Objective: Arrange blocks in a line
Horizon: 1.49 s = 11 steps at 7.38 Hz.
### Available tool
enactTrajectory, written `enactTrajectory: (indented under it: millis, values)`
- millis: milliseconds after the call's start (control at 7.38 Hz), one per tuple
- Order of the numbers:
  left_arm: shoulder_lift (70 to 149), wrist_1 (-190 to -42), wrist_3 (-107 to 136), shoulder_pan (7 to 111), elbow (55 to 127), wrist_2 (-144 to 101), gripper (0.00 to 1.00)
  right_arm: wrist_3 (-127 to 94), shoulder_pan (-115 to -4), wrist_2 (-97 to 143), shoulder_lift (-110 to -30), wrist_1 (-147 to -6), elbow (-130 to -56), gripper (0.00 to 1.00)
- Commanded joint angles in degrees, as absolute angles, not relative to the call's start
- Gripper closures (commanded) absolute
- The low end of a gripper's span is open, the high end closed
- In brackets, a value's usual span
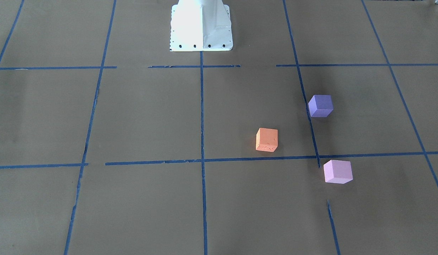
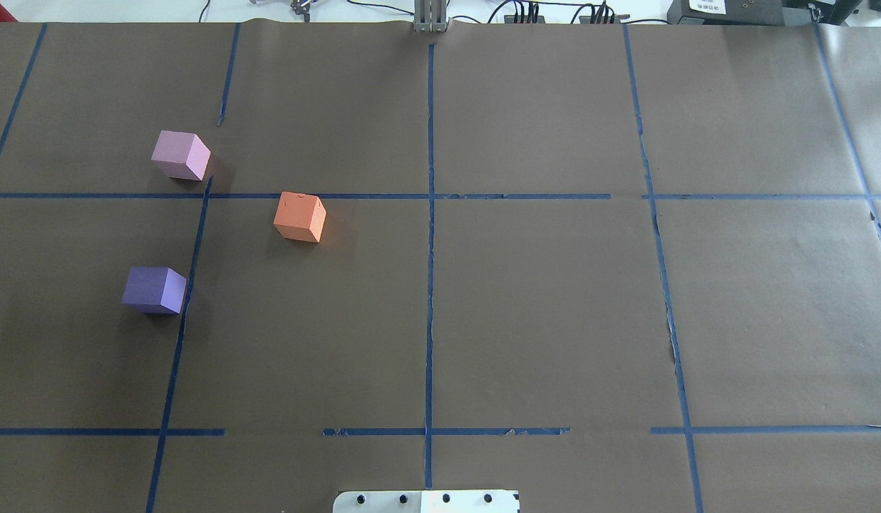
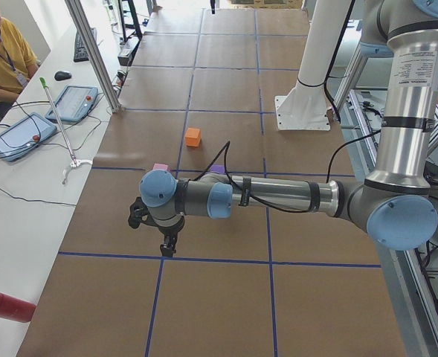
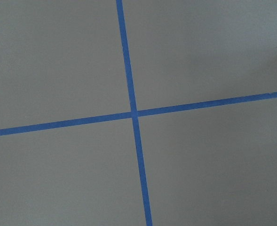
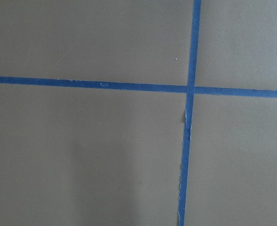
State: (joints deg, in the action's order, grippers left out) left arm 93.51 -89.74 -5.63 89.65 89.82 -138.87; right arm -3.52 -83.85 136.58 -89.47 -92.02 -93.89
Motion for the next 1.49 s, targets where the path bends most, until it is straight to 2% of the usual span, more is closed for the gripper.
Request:
enactTrajectory:
  millis: [0, 271, 407, 542, 678, 1220, 1356]
  values:
    - [93.6, -89.65, -5.45, 89.65, 90.09, -138.26, 0.0, -3.52, -83.85, 136.58, -89.47, -92.02, -93.87, 0.0]
    - [94.13, -92.7, -5.36, 88.95, 90.09, -138.16, 0.0, -3.52, -83.85, 136.58, -89.47, -92.02, -93.87, 0.0]
    - [95.44, -98.99, -6.06, 87.55, 90.17, -138.6, 0.0, -3.52, -83.85, 136.58, -89.47, -92.02, -93.87, 0.0]
    - [95.54, -107.75, -4.5, 82.84, 90.35, -138.69, 0.0, -3.52, -83.85, 136.58, -89.47, -92.02, -93.87, 0.0]
    - [96.93, -110.36, 4.48, 79.49, 90.79, -138.43, 0.0, -3.52, -83.85, 136.58, -89.47, -92.02, -93.87, 0.0]
    - [116.58, -111.36, 39.45, 57.47, 90.63, -130.65, 0.0, -3.52, -83.85, 136.58, -89.47, -92.02, -93.95, 0.0]
    - [119.07, -111.27, 45.55, 53.22, 90.27, -126.86, 0.0, -3.52, -83.85, 136.58, -89.47, -92.02, -93.96, 0.0]
